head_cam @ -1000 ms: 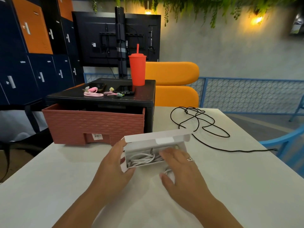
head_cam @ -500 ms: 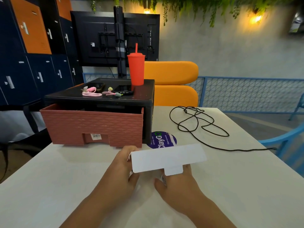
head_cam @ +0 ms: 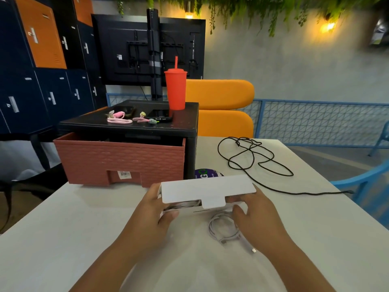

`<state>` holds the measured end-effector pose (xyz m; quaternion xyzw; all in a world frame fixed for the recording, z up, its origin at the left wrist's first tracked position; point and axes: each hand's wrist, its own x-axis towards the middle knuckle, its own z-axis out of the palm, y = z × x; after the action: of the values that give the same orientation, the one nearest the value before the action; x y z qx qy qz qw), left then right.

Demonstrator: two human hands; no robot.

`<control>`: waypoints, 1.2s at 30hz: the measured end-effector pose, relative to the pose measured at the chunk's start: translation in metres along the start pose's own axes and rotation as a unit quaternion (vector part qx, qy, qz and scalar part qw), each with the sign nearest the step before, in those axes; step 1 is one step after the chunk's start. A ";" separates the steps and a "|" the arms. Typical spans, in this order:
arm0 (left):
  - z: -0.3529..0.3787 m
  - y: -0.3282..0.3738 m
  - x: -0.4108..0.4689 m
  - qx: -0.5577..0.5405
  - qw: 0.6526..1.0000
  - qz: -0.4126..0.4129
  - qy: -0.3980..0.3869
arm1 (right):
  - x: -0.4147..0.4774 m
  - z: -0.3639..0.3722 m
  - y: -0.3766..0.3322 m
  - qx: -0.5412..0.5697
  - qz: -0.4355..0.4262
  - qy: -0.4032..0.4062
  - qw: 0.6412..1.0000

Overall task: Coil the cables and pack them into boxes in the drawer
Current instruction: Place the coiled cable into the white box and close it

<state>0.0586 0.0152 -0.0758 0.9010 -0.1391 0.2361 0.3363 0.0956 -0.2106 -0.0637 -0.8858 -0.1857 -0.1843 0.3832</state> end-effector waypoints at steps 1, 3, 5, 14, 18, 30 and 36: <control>0.000 -0.001 0.000 0.003 1.000 -0.001 -0.001 | 0.000 -0.002 0.000 0.018 0.000 0.003 1.000; 0.000 -0.003 -0.001 0.006 1.000 -0.011 0.008 | 0.000 -0.006 0.000 0.060 -0.007 0.011 0.998; -0.002 -0.003 0.000 -0.010 0.999 -0.026 0.023 | -0.001 -0.014 0.001 0.079 -0.021 -0.030 0.996; -0.006 -0.003 0.000 -0.063 0.995 -0.055 0.050 | -0.007 0.001 0.009 -0.161 -0.035 -0.262 0.951; -0.006 -0.003 0.000 -0.058 0.995 -0.055 0.053 | -0.007 0.000 0.006 -0.120 -0.043 -0.225 0.966; 0.005 0.000 -0.003 -0.020 1.000 0.013 0.018 | -0.002 -0.014 -0.013 0.237 -0.019 -0.108 0.965; 0.013 0.008 -0.006 -0.059 0.998 0.023 -0.012 | -0.002 -0.024 -0.021 0.235 -0.058 -0.019 0.970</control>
<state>0.0552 0.0012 -0.0833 0.8787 -0.1773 0.2246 0.3822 0.0793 -0.2153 -0.0365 -0.7620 -0.2820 -0.1402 0.5659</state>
